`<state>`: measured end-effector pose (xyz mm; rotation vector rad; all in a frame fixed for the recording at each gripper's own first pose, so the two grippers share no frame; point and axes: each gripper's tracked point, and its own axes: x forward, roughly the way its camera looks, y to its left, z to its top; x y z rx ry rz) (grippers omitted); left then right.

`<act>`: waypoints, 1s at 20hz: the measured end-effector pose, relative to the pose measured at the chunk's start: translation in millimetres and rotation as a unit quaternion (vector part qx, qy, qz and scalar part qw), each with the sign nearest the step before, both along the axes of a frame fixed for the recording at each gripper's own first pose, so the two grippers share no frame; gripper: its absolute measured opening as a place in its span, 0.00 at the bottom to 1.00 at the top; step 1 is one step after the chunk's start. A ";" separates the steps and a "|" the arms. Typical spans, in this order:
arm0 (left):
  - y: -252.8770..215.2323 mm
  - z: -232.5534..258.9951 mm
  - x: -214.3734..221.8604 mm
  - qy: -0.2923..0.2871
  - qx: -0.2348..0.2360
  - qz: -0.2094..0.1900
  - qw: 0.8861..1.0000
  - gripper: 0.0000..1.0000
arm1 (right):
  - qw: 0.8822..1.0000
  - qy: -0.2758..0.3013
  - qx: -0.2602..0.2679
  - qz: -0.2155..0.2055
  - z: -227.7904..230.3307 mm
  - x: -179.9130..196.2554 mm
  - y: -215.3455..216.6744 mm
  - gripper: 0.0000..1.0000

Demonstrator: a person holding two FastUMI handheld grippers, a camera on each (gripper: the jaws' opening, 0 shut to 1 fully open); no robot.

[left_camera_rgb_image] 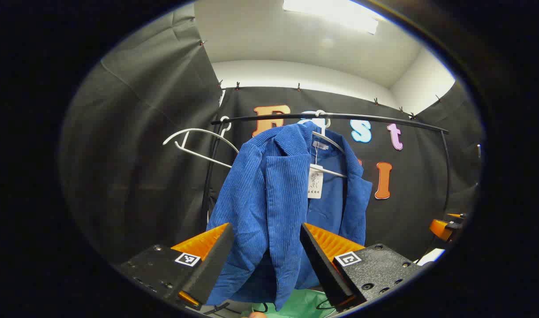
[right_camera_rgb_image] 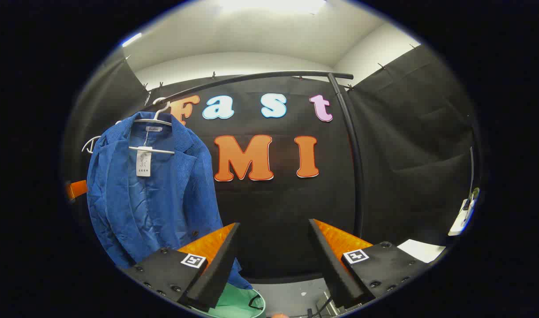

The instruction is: Grasp the clothes on the hanger with both hands and then place them into the laundry hamper below.

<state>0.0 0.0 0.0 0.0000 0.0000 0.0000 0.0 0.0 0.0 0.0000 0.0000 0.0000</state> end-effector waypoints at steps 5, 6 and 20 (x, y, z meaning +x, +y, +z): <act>-2.5 2.9 -8.7 -0.003 0.001 -0.005 1.000 0.95 | 1.000 -0.002 0.001 0.006 3.4 -13.0 2.8 0.97; -3.2 2.6 -9.6 -0.002 0.002 -0.006 1.000 0.95 | 1.000 -0.001 0.002 0.005 2.1 -14.2 0.2 0.97; -20.8 -11.3 4.5 0.012 0.003 -0.017 1.000 0.96 | 0.999 0.006 0.033 -0.005 -7.8 6.3 3.9 0.97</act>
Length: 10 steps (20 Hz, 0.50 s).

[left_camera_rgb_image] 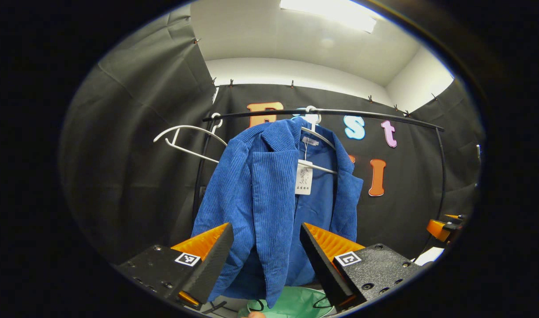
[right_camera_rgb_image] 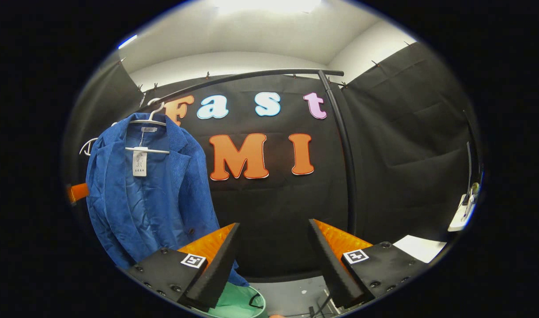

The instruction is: Grasp the clothes on the hanger with both hands and then place them into the laundry hamper below.

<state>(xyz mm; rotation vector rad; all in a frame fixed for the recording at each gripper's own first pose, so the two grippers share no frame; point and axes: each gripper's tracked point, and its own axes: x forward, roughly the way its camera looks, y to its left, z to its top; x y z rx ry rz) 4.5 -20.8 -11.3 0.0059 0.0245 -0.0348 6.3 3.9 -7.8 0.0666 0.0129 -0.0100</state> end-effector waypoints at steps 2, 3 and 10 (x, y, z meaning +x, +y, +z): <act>0.0 -2.8 1.8 0.008 0.003 0.007 1.000 0.96 | 0.999 0.009 0.028 0.037 -4.9 14.1 33.4 0.98; -2.0 -4.1 2.8 0.010 0.006 0.006 1.000 0.95 | 0.997 0.015 0.037 0.058 -6.4 21.9 51.2 0.98; -4.3 5.0 26.1 0.001 0.039 0.022 0.999 0.95 | 0.989 -0.018 0.026 0.147 33.2 63.3 144.2 0.97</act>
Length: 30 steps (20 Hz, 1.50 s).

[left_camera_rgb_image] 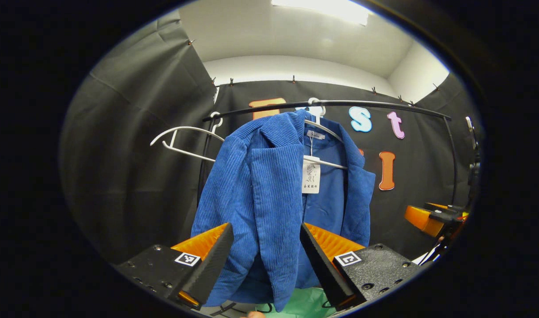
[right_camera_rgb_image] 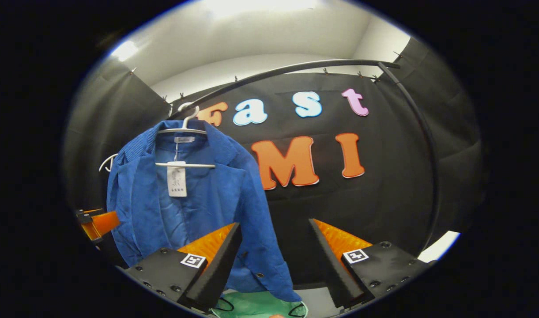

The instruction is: Grasp the clothes on the hanger with both hands and then place them into the laundry hamper below.

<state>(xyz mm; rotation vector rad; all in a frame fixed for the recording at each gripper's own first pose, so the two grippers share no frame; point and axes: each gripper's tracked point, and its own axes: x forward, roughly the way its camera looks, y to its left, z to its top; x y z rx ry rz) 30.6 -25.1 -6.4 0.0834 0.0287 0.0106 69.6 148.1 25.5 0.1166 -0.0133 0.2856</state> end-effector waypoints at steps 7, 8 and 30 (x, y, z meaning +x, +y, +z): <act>-17.3 3.2 42.0 0.012 0.011 0.000 1.000 0.96 | 0.997 0.022 0.010 0.073 5.4 37.2 72.1 0.97; -15.2 4.7 49.2 0.012 0.010 0.008 1.000 0.93 | 0.997 0.018 0.006 0.071 8.3 44.3 75.1 0.97; 28.7 28.4 86.7 0.014 0.001 -0.008 1.000 0.02 | 0.983 0.086 0.082 0.141 5.1 124.2 103.8 0.08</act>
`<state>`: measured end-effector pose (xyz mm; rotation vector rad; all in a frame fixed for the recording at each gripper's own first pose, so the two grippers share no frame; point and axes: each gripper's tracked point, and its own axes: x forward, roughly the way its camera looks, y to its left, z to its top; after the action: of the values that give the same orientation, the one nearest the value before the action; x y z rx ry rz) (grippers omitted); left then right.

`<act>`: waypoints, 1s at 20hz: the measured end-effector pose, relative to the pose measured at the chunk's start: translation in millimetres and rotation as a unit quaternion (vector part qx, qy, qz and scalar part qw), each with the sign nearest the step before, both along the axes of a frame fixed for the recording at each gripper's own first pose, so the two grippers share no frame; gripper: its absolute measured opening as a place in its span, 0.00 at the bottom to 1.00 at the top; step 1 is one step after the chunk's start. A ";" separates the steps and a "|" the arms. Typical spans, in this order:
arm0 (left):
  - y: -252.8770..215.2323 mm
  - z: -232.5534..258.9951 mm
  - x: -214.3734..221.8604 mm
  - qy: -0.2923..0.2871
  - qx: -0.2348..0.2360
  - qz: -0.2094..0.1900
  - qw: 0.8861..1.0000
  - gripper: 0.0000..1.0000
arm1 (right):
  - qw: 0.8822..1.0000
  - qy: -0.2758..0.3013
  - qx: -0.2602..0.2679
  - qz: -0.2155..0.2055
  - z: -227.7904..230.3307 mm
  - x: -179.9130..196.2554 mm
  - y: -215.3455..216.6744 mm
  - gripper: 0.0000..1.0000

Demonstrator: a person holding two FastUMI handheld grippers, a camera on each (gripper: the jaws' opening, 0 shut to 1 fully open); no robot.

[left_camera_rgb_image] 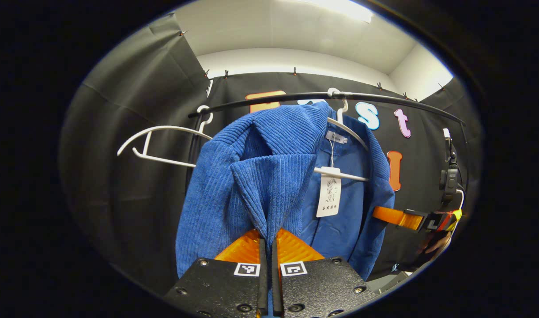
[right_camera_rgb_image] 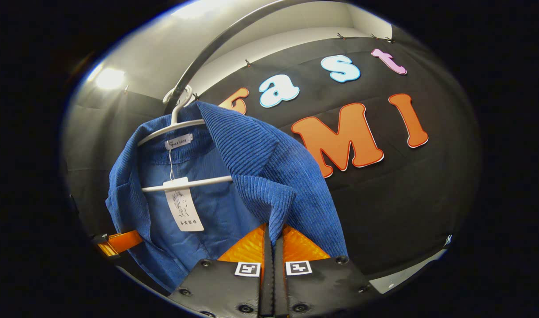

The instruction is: Grasp the clothes on the hanger with both hands and then place them into the laundry hamper below.

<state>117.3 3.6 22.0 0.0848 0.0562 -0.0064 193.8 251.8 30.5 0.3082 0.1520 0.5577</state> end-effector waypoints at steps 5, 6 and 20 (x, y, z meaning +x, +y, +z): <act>14.9 20.3 -6.3 0.003 0.005 -0.006 1.000 0.02 | 0.999 -0.011 0.031 -0.005 27.8 6.9 -24.5 0.08; 19.9 24.6 -10.2 0.005 0.008 -0.001 1.000 0.04 | 0.999 -0.010 0.033 -0.009 31.3 10.8 -29.7 0.08; 72.1 135.3 -31.2 -0.060 0.003 0.010 0.998 0.04 | 0.995 -0.020 0.082 -0.045 82.5 36.7 -85.8 0.07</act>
<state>86.1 75.7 157.3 0.0899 -0.0635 0.0183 230.5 166.0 113.1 0.4618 0.0526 0.4877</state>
